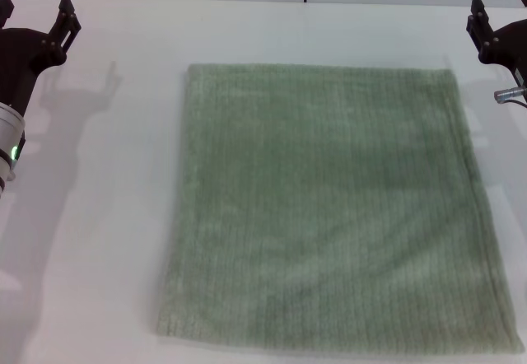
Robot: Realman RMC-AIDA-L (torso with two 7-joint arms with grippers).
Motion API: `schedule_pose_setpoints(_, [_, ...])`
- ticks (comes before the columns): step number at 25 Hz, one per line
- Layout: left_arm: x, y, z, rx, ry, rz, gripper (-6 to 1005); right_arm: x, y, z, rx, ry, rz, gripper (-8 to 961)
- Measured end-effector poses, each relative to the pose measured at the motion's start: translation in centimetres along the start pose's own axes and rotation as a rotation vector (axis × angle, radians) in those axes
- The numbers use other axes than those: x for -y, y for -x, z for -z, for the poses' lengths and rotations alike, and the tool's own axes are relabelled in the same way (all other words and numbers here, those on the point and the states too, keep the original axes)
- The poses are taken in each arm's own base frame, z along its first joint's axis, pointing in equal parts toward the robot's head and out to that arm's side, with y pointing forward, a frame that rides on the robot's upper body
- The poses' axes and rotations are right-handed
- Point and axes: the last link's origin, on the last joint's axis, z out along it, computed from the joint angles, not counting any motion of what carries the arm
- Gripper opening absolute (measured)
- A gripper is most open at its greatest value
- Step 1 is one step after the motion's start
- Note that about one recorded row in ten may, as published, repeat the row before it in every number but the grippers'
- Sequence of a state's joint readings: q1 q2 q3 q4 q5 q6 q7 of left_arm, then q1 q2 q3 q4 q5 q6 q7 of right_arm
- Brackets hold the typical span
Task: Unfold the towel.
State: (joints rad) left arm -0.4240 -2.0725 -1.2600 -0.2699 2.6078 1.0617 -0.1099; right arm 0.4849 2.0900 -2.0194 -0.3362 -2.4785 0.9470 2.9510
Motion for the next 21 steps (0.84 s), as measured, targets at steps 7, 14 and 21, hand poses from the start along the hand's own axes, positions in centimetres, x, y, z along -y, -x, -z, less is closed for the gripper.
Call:
schedule_pose_setpoints(7, [-0.01, 0.00, 0.00, 0.000, 0.000, 0.000, 863, 0.00, 0.00, 0.00, 0.000, 0.000, 0.000, 644])
schedule_pose_setpoints(14, [0.00, 0.00, 0.00, 0.000, 0.000, 0.000, 863, 0.00, 0.00, 0.00, 0.000, 0.000, 0.000, 644])
schedule_pose_setpoints(21, [0.00, 0.00, 0.00, 0.000, 0.000, 0.000, 863, 0.00, 0.00, 0.00, 0.000, 0.000, 0.000, 644])
